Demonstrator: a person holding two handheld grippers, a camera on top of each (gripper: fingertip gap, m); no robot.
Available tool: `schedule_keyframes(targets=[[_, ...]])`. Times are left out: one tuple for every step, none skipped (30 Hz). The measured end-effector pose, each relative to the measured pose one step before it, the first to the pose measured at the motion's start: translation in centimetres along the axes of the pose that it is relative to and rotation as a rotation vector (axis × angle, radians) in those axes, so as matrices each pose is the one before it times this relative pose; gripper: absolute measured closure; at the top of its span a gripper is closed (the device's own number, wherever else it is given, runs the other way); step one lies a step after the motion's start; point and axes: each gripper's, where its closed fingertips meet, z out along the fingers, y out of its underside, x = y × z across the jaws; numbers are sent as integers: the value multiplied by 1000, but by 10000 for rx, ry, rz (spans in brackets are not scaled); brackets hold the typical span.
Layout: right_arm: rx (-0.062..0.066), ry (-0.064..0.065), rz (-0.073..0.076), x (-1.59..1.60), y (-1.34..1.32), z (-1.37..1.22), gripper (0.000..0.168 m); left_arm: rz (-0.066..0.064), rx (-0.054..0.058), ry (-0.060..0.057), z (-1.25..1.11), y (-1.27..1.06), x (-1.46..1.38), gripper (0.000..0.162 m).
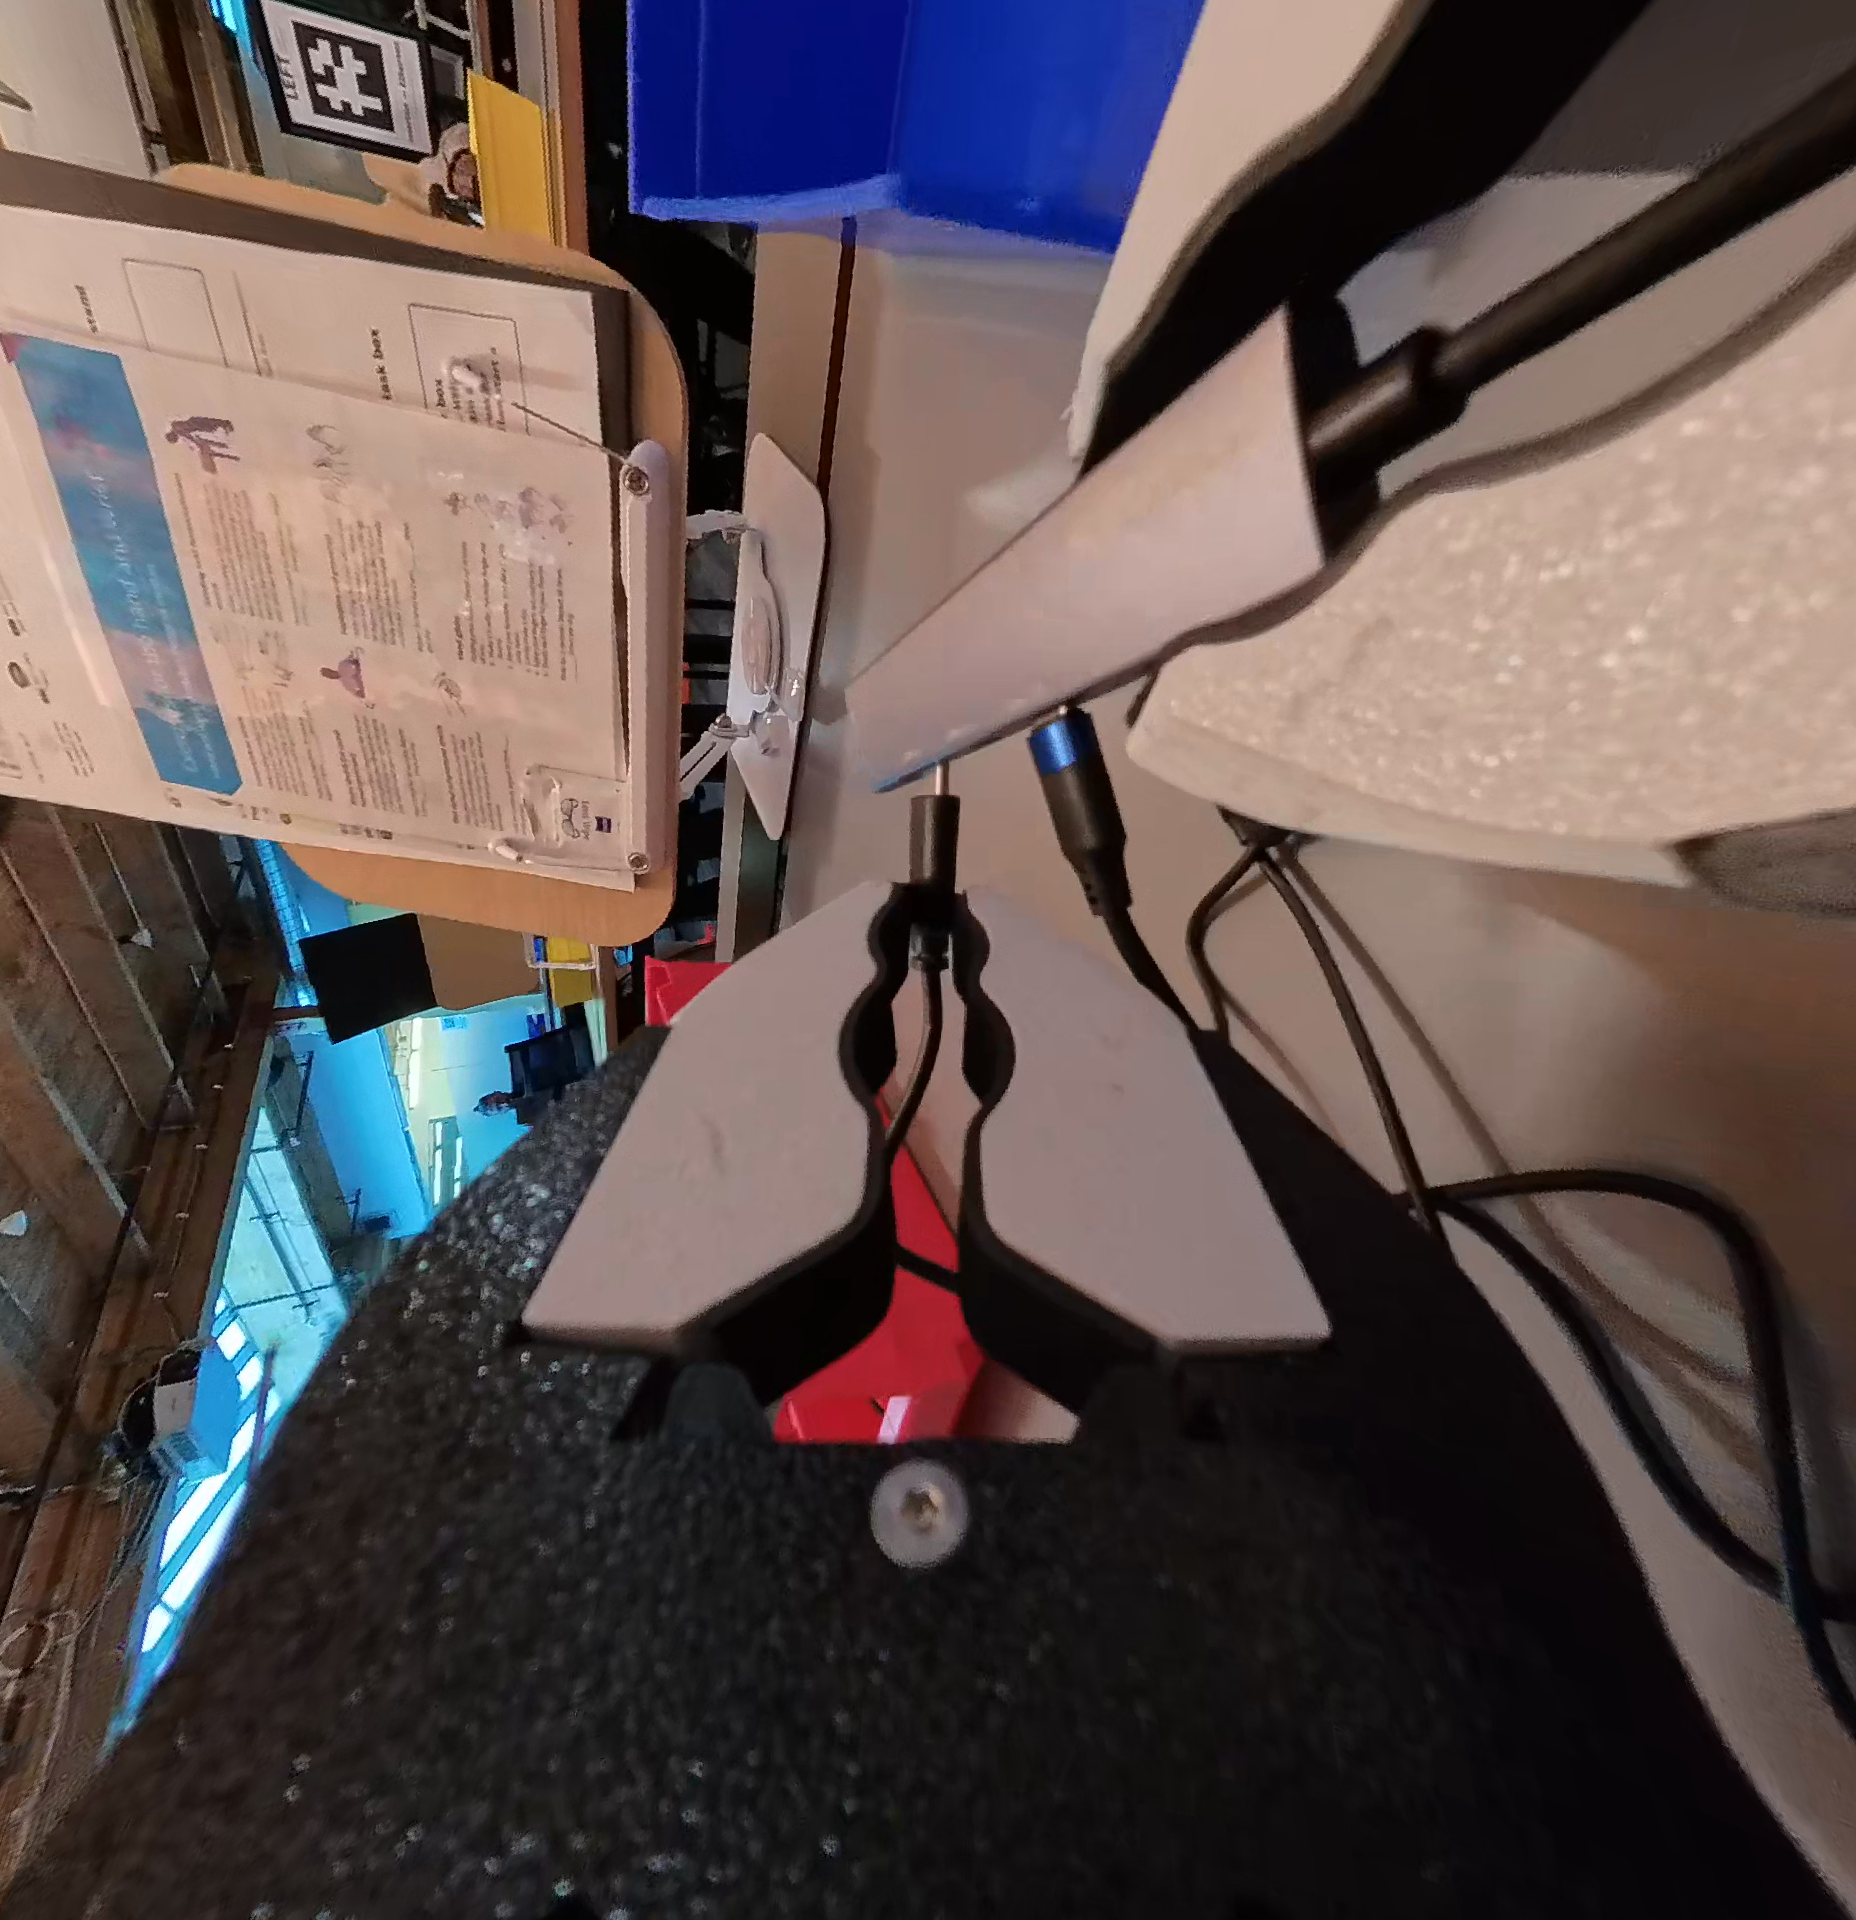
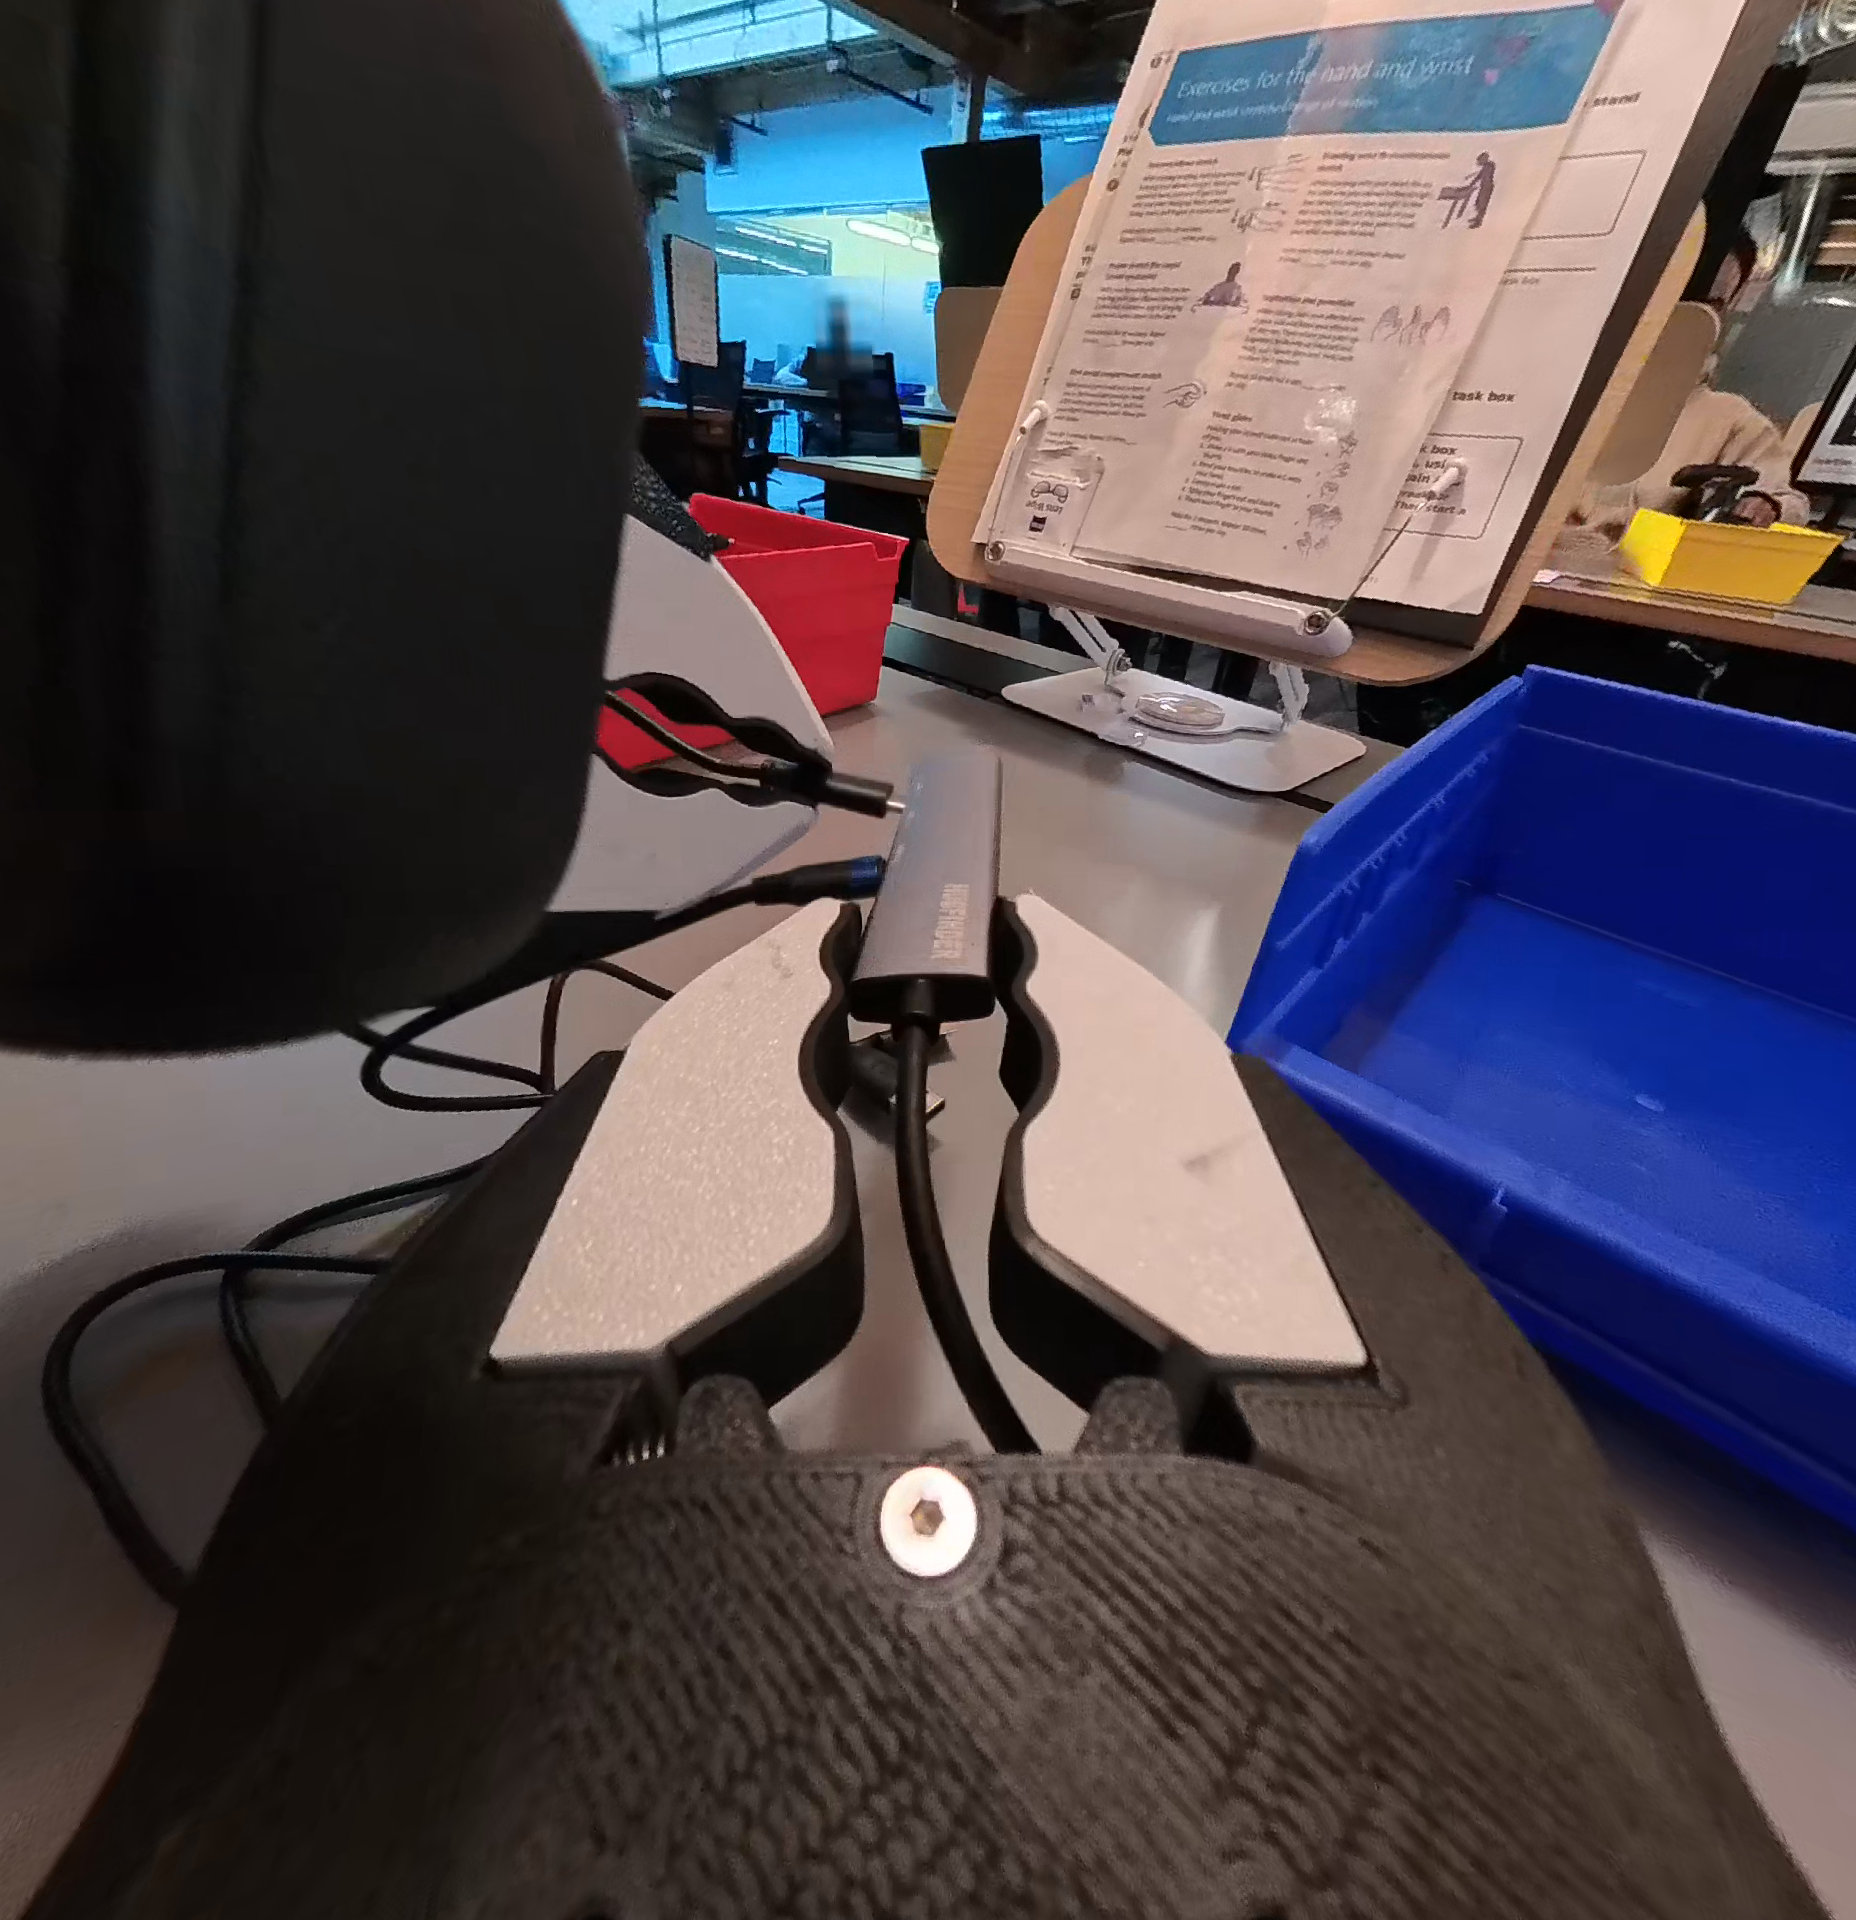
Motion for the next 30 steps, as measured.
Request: schedule_keyframes(targets=[[-3,11,-6,9,3,-4,143,-18,7,41,-94,-163,51,155],[21,33,33,67,-23,-15,143,-27,42,30,-102,-193,24,155],[22,48,81,139,-26,-36,143,-88,110,72,-65,-258,55,155],[61,-5,113,114,-62,-74,143,-97,117,49,-26,-202,26,155],[13,-20,125,107,-13,-63,143,-81,132,33,21,-159,8,155],[-24,-11,114,113,30,-31,143,-117,156,55,81,-131,59,155],[7,13,82,105,-4,-3,143,-153,194,52,109,-101,80,155],[32,34,81,124,-37,-38,143,-231,297,35,111,-145,56,155],[113,43,139,209,-129,-118,143,-370,421,85,79,-186,81,155],[176,36,168,219,-196,-188,143,-510,500,161,32,-226,112,154],[209,-28,152,135,-251,-199,143,-548,491,170,-17,-213,34,154],[179,-148,146,-5,-212,-148,143,-523,432,164,-50,-178,-28,153],[108,-208,169,-58,-125,-81,143,-547,386,246,-25,-164,7,153],[157,-111,128,16,-194,-118,143,-614,359,329,-37,-191,61,152],[143,-50,35,-21,-166,-93,143,-634,316,342,-46,-209,64,150],[55,-132,-29,-183,-64,-9,143,-582,231,377,-51,-165,86,148],[71,-108,-57,-181,-72,-7,143,-537,158,393,-56,-94,96,146],[110,-16,-92,-113,-123,-11,143,-561,149,346,-93,-101,32,146],[72,19,-77,-65,-72,5,143,-591,181,321,-134,-163,1,145],[86,24,-43,-29,-86,2,143,-556,181,335,-151,-182,45,144],[72,3,-25,-39,-79,-12,143,-517,135,312,-146,-125,53,143],[78,-10,-3,-16,-84,-30,143,-505,108,305,-135,-88,52,142],[137,50,27,83,-153,-66,143,-502,131,338,-147,-125,114,140],[113,25,79,106,-139,-85,143,-505,139,298,-155,-131,77,140],[90,-100,123,-2,-101,-69,143,-447,126,217,-138,-118,26,141],[84,-52,130,64,-95,-63,143,-305,134,199,-106,-117,65,144],[70,19,110,127,-86,-69,143,-120,138,115,-82,-108,50,150],[57,-88,118,-25,-63,-30,143,90,92,-12,-46,-31,0,150],[23,-73,96,-4,-23,-26,143,206,0,-51,-4,78,18,150],[1,-25,24,-7,3,-5,143,199,-15,-113,-17,27,0,150]])
